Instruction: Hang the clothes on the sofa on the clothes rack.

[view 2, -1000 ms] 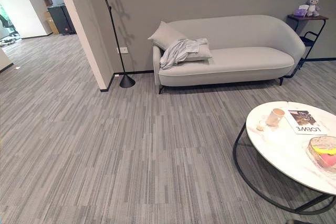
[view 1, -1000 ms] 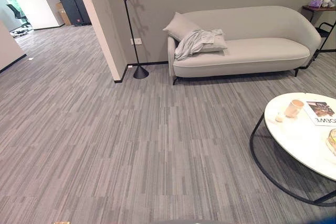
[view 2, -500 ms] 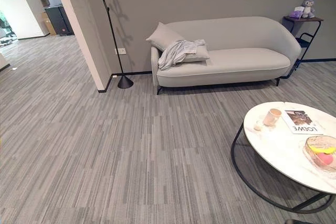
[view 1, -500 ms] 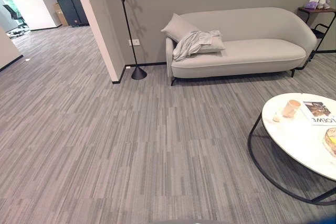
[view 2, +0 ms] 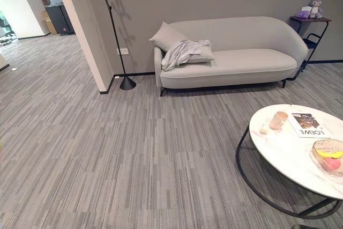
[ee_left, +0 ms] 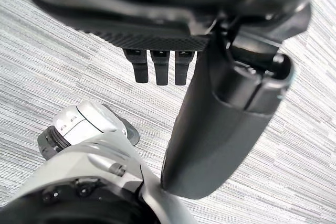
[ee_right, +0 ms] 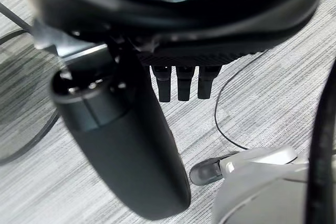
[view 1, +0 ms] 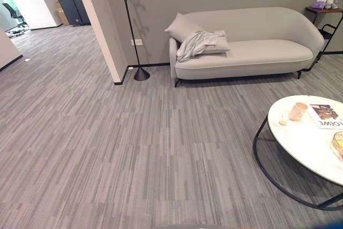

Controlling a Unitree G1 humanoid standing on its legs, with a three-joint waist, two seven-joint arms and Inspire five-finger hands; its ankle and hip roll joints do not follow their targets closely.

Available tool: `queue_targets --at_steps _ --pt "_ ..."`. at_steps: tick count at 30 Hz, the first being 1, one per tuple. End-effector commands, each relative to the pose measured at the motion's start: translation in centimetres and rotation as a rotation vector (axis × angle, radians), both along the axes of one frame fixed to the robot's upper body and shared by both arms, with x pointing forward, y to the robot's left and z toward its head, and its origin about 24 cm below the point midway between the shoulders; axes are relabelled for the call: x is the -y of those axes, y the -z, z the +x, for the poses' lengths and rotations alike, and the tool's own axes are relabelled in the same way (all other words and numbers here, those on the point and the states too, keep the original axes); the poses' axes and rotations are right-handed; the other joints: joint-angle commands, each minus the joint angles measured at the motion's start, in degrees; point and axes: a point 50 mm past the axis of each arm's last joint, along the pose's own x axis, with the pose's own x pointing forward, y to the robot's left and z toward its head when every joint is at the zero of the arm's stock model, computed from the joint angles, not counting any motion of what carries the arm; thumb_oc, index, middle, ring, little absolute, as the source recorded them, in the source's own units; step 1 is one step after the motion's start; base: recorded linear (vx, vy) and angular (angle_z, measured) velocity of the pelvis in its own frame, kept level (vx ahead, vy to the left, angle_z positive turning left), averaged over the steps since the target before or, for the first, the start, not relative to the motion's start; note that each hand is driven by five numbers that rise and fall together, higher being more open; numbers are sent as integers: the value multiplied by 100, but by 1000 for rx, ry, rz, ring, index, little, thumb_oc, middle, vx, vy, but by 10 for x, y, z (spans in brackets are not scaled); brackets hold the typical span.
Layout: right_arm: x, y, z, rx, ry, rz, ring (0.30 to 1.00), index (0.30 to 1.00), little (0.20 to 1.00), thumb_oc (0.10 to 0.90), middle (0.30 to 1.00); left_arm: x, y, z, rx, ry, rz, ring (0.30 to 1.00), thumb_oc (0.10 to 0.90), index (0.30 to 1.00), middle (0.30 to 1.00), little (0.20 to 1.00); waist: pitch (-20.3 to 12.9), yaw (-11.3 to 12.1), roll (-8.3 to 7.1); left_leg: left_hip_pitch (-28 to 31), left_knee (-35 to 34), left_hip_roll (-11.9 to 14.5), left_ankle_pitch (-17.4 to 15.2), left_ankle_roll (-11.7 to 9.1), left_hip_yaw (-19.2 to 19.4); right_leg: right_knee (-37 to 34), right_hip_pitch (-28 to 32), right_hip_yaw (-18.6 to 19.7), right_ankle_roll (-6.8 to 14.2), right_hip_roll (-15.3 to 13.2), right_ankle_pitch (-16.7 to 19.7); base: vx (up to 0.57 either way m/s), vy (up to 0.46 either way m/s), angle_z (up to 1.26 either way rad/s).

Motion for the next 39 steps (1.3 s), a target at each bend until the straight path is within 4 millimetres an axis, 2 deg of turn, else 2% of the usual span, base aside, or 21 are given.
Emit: queue_targets --at_steps 1,5,7,9,11,12,13,14,18,23,25,26,29,30,31,33,34,35,36,37,39 --pt "-10 0 5 -28 77 12 900 900 900 800 900 13 1 6 -14 127 -28 900 800 900 900 900 108 75 -200 -300 -129 -388 -65 204 -465 -5 312 -174 436 -605 -148 -7 156 3" --pt "3 -4 7 -11 153 -28 900 900 900 800 900 14 1 21 24 188 -25 900 800 900 900 900 407 1 -7 -340 -43 -625 -92 451 -606 2098 -562 -178 465 -918 -383 -58 248 12" --pt "5 -5 13 -3 142 -48 900 900 900 800 900 14 0 23 26 195 -21 900 800 900 900 900 761 -179 130 -93 -64 -637 -131 617 -526 4047 -1501 -63 500 -1149 382 -65 267 16" --pt "-2 -2 8 -15 123 -34 900 900 900 800 900 14 1 13 -25 233 -27 900 800 900 900 900 937 -292 240 187 -75 -468 -331 634 -227 5054 -2187 -613 541 -1510 368 163 139 -7" --pt "-3 -2 6 -8 150 -35 900 900 900 800 900 12 1 12 -32 239 -24 900 800 900 900 900 980 -369 159 316 -82 -433 -430 600 -190 4753 -2318 -781 517 -1340 240 283 -90 -27" --pt "1 -3 6 6 200 -50 900 900 900 800 900 10 1 12 -34 263 -19 900 800 900 900 900 984 -506 3 485 -106 -421 -634 515 -205 3706 -2400 -930 567 -1194 189 224 -120 -23" --pt "1 -3 6 6 200 -50 900 900 900 800 900 9 1 12 -35 263 -19 900 800 900 900 900 985 -520 60 507 -110 -342 -652 499 -214 3585 -2305 -998 551 -1116 228 475 -281 -12" --pt "4 -4 7 1 208 -71 900 900 900 800 900 9 1 16 -23 308 -10 900 800 900 900 900 966 -681 -58 727 -129 -256 -910 360 -129 2249 -2349 -1181 623 -1167 348 386 -247 -10" --pt "-5 -2 4 -26 217 -53 900 900 900 800 900 10 -1 33 33 308 5 900 800 900 900 900 911 -878 -44 1048 -129 137 -1212 60 2 273 -2524 -1164 992 -1150 1254 391 -197 -39" --pt "-9 -1 2 -28 206 -53 900 900 900 800 900 9 -3 44 75 305 23 900 800 900 900 900 745 -992 -18 1347 -129 557 -1332 -210 -35 140 -2736 -785 1181 -1269 1753 538 -166 -3" --pt "-7 -2 -1 -45 173 -71 900 900 900 800 900 8 -3 42 68 316 31 900 800 900 900 900 575 -995 48 1424 -84 993 -798 -398 -62 119 -2571 -969 1049 -1116 1674 628 -270 23" --pt "-3 -3 -1 -44 163 -83 900 900 900 800 900 8 -3 41 67 317 34 900 800 900 900 900 445 -1004 226 1141 386 1466 56 -534 -126 66 -2318 -890 842 -678 1502 667 -317 33" --pt "1 -4 16 13 94 -84 900 900 900 800 900 5 -5 49 105 329 36 900 800 900 900 900 353 -839 78 519 1834 1614 966 -523 -164 -5 -1701 -936 484 -379 1136 558 -263 19" --pt "0 -4 16 13 94 -84 900 900 900 800 900 4 -5 49 105 329 36 900 800 900 900 900 348 -849 69 504 1837 1606 970 -522 -176 -5 -1706 -943 485 -390 1136 418 -266 -54" --pt "2 -8 46 105 39 -99 900 900 900 800 900 3 -9 67 165 340 52 900 800 900 900 900 537 -656 -156 -203 2863 1694 1253 -190 -17 -5 -1309 -773 213 -316 936 385 -258 -55" --pt "-1 -13 83 203 -49 -97 900 900 900 800 900 0 -13 85 222 311 63 900 800 900 900 900 800 -371 -482 -947 3261 1330 548 40 161 -5 -1010 -564 176 -442 710 363 -183 -16" --pt "-1 -13 83 203 -49 -97 900 900 900 800 900 0 -13 85 222 311 63 900 800 900 900 900 799 -373 -488 -951 3259 1324 551 42 161 -5 -1013 -564 177 -448 711 406 43 -2" --pt "-5 -17 105 264 -167 -87 900 900 900 800 900 -1 -17 96 272 287 70 900 800 900 900 900 877 -65 -515 -1356 2851 841 7 -13 442 -5 -692 -531 216 -453 476 453 94 -33" --pt "-9 -19 116 313 -223 -71 900 900 900 800 900 -4 -18 96 274 252 83 900 800 900 900 900 893 30 -534 -1482 2393 673 -140 -43 694 -5 -602 -612 264 -503 345 451 95 -27" --pt "-10 -19 116 313 -223 -70 900 900 900 800 900 -4 -18 96 274 251 83 900 800 900 900 900 886 23 -561 -1476 2345 644 -100 -35 703 -5 -617 -612 270 -532 350 442 123 -56" --pt "-22 -23 135 381 -363 -41 900 900 900 800 900 -15 -15 81 231 123 97 900 800 900 900 900 806 357 -431 -1834 768 90 477 38 1202 -5 -131 -646 277 -301 -45 549 171 -36"
